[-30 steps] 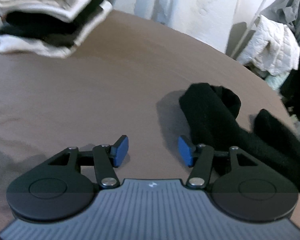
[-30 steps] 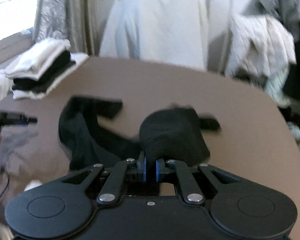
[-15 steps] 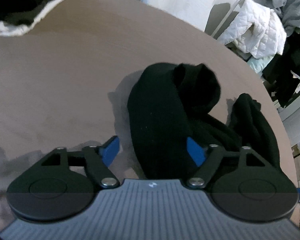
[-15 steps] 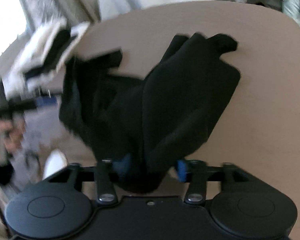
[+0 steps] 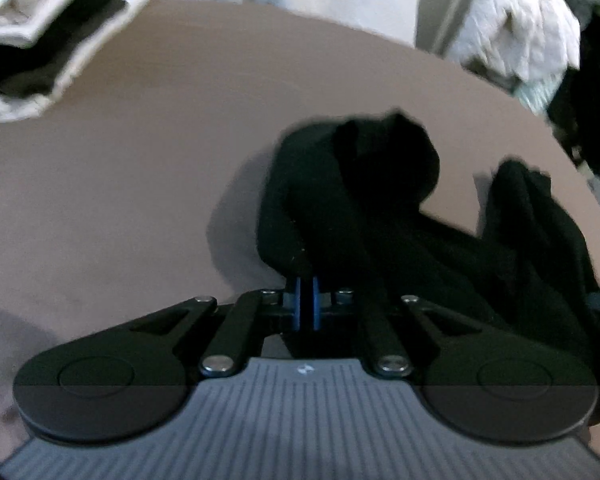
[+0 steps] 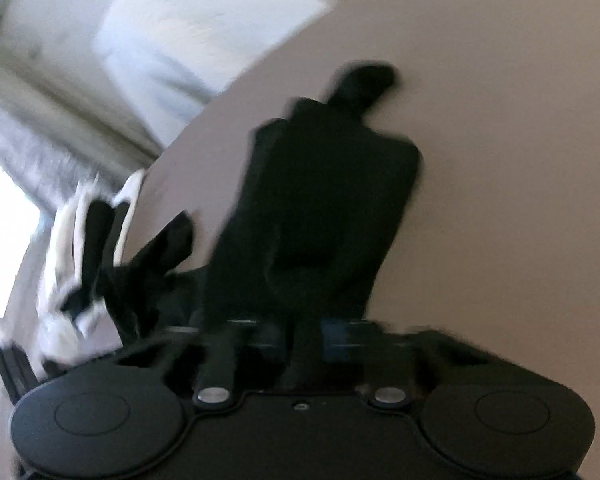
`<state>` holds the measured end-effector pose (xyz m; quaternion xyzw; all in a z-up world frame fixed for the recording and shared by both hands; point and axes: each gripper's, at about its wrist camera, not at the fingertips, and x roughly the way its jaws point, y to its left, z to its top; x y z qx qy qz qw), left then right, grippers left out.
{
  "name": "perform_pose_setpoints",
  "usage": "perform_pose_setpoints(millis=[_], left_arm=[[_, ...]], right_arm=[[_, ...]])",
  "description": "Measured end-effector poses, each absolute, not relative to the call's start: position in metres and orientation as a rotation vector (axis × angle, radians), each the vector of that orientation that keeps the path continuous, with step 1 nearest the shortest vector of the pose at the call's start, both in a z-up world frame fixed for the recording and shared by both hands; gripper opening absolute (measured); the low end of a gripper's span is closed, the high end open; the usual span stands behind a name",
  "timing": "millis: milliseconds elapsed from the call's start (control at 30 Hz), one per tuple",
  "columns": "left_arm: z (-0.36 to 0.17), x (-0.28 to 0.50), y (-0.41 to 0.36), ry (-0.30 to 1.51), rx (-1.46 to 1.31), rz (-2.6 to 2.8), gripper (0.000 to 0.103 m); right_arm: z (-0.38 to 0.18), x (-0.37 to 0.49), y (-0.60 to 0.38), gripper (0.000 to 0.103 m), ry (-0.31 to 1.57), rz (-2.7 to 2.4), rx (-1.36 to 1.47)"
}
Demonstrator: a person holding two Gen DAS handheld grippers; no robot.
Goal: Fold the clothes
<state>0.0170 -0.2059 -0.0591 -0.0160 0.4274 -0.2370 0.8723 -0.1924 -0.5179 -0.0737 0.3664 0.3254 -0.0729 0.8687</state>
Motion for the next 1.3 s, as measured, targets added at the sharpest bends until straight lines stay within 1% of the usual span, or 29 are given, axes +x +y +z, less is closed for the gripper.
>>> perform_pose_setpoints(millis=[67, 133, 200, 267, 333, 400, 433, 467, 500, 533, 567, 600, 633, 700, 767, 800, 833, 867, 900, 933, 967, 1000, 1033, 1067, 1167, 1267, 1300], left_arm=[[-0.042, 0.014, -0.199, 0.843, -0.022, -0.463, 0.005], [-0.027, 0.005, -0.192, 0.822, 0.026, -0.426, 0.005], [-0.022, -0.004, -0.183, 0.851, -0.027, -0.456, 0.005], [-0.023, -0.009, -0.175, 0.894, -0.096, -0.496, 0.005], [-0.035, -0.013, -0.175, 0.935, -0.118, -0.527, 0.007], [-0.045, -0.013, -0.179, 0.968, -0.107, -0.531, 0.008], [-0.049, -0.012, -0.181, 0.984, -0.109, -0.530, 0.010], [-0.054, -0.011, -0.182, 1.000, -0.111, -0.529, 0.017], [-0.057, -0.010, -0.182, 1.019, -0.143, -0.534, 0.025], [-0.061, -0.008, -0.179, 1.033, -0.187, -0.538, 0.029], [-0.063, -0.006, -0.177, 1.040, -0.224, -0.542, 0.034], [-0.064, -0.005, -0.177, 1.037, -0.236, -0.544, 0.041], [-0.067, -0.005, -0.178, 1.031, -0.228, -0.541, 0.045], [-0.070, -0.007, -0.181, 1.016, -0.192, -0.506, 0.063], [-0.075, -0.002, -0.186, 0.993, -0.182, -0.463, 0.073], [-0.079, 0.002, -0.189, 0.977, -0.186, -0.439, 0.073], [-0.084, 0.009, -0.192, 0.961, -0.186, -0.418, 0.070], [-0.091, 0.017, -0.196, 0.965, -0.175, -0.414, 0.058], [-0.094, 0.023, -0.205, 0.975, -0.133, -0.423, 0.024], [-0.093, 0.028, -0.215, 0.975, -0.074, -0.438, 0.009], [-0.088, 0.035, -0.224, 0.995, -0.029, -0.468, 0.007], [-0.076, 0.044, -0.229, 0.964, 0.010, -0.446, 0.007], [-0.064, 0.053, -0.233, 0.931, 0.048, -0.421, 0.007], [-0.052, 0.061, -0.237, 0.898, 0.085, -0.397, 0.007], [0.002, 0.113, -0.238, 0.782, 0.050, -0.268, 0.006], [0.062, 0.159, -0.255, 0.602, 0.173, -0.146, 0.006], [0.088, 0.170, -0.253, 0.543, 0.162, -0.112, 0.006]], right_arm=[[-0.038, -0.202, -0.513, 0.010, 0.568, -0.189, 0.618], [0.002, -0.214, -0.516, 0.010, 0.448, -0.244, 0.482], [0.037, -0.233, -0.519, 0.010, 0.396, -0.290, 0.379], [0.045, -0.245, -0.522, 0.010, 0.438, -0.301, 0.352], [0.033, -0.249, -0.526, 0.010, 0.549, -0.320, 0.348], [0.009, -0.256, -0.528, 0.011, 0.647, -0.346, 0.386], [-0.004, -0.262, -0.531, 0.014, 0.678, -0.349, 0.431], [-0.017, -0.268, -0.535, 0.016, 0.679, -0.336, 0.503], [-0.029, -0.274, -0.540, 0.024, 0.680, -0.318, 0.583], [-0.043, -0.277, -0.545, 0.050, 0.680, -0.295, 0.678], [-0.055, -0.282, -0.549, 0.060, 0.676, -0.284, 0.766], [-0.063, -0.285, -0.551, 0.068, 0.675, -0.298, 0.819], [-0.068, -0.284, -0.553, 0.069, 0.689, -0.311, 0.833], [-0.079, -0.283, -0.556, 0.069, 0.717, -0.337, 0.861], [-0.084, -0.281, -0.556, 0.077, 0.739, -0.387, 0.834], [-0.086, -0.281, -0.552, 0.085, 0.732, -0.402, 0.824], [-0.090, -0.280, -0.551, 0.091, 0.707, -0.402, 0.818], [-0.097, -0.277, -0.551, 0.092, 0.665, -0.394, 0.805], [-0.101, -0.272, -0.551, 0.092, 0.623, -0.389, 0.789], [-0.103, -0.265, -0.550, 0.082, 0.579, -0.388, 0.769], [-0.098, -0.254, -0.551, 0.066, 0.549, -0.384, 0.746], [-0.080, -0.235, -0.552, 0.025, 0.541, -0.374, 0.716], [-0.062, -0.217, -0.553, 0.012, 0.533, -0.364, 0.686], [-0.044, -0.198, -0.554, 0.012, 0.525, -0.355, 0.656], [0.010, -0.141, -0.557, 0.012, 0.501, -0.325, 0.567], [0.064, -0.085, -0.560, 0.010, 0.477, -0.295, 0.478], [0.081, -0.066, -0.561, 0.010, 0.469, -0.285, 0.449]])
